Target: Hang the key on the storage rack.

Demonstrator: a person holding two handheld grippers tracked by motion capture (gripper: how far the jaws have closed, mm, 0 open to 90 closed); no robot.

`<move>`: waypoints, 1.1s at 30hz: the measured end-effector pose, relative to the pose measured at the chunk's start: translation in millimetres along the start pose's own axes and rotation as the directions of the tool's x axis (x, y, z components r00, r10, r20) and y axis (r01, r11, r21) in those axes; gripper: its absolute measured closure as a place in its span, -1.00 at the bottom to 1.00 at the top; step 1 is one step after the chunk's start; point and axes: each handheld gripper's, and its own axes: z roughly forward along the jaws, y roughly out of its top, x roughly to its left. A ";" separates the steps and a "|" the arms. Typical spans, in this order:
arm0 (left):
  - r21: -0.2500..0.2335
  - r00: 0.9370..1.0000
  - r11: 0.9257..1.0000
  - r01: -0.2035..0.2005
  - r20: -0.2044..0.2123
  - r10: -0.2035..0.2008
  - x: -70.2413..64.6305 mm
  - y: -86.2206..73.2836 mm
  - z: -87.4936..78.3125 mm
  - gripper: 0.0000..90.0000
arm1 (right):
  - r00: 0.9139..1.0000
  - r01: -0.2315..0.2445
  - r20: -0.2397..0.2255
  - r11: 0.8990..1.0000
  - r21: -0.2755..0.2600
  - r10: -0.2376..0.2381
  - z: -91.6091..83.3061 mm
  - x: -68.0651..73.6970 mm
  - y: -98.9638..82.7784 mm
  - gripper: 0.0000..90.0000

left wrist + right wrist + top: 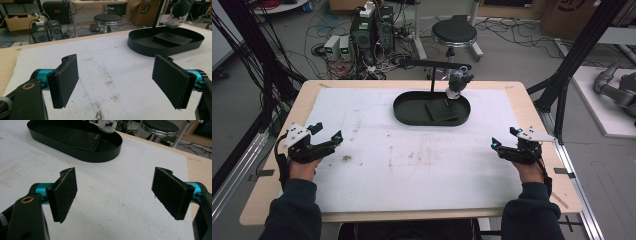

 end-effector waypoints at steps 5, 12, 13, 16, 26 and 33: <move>0.003 1.000 1.000 0.000 -0.003 0.000 0.9 -0.4 0.5 -0.53 | 1.000 0.000 0.003 1.000 0.011 0.000 1.5 -0.8 -1.4 -0.53; 0.004 1.000 1.000 0.000 -0.004 0.000 1.1 -0.8 0.6 -0.53 | 1.000 0.002 0.004 1.000 0.014 -0.002 2.7 -2.1 -2.2 -0.53; 0.006 1.000 1.000 -0.003 -0.004 0.003 1.1 -0.8 0.5 -0.53 | 1.000 0.004 0.004 1.000 0.013 -0.004 2.9 -2.5 -2.3 -0.53; 0.008 1.000 1.000 -0.007 -0.003 0.007 1.0 -0.9 0.6 -0.53 | 1.000 0.002 0.004 1.000 0.016 -0.002 3.6 -2.3 -2.3 -0.53; 0.008 1.000 1.000 -0.004 -0.001 0.004 0.8 -1.2 0.8 -0.53 | 1.000 0.006 0.003 1.000 0.017 -0.006 4.3 -1.5 -2.2 -0.53; 0.007 1.000 1.000 -0.004 0.004 0.004 0.3 -1.0 1.3 -0.53 | 1.000 0.008 0.004 1.000 0.019 -0.008 3.4 -0.2 -2.5 -0.53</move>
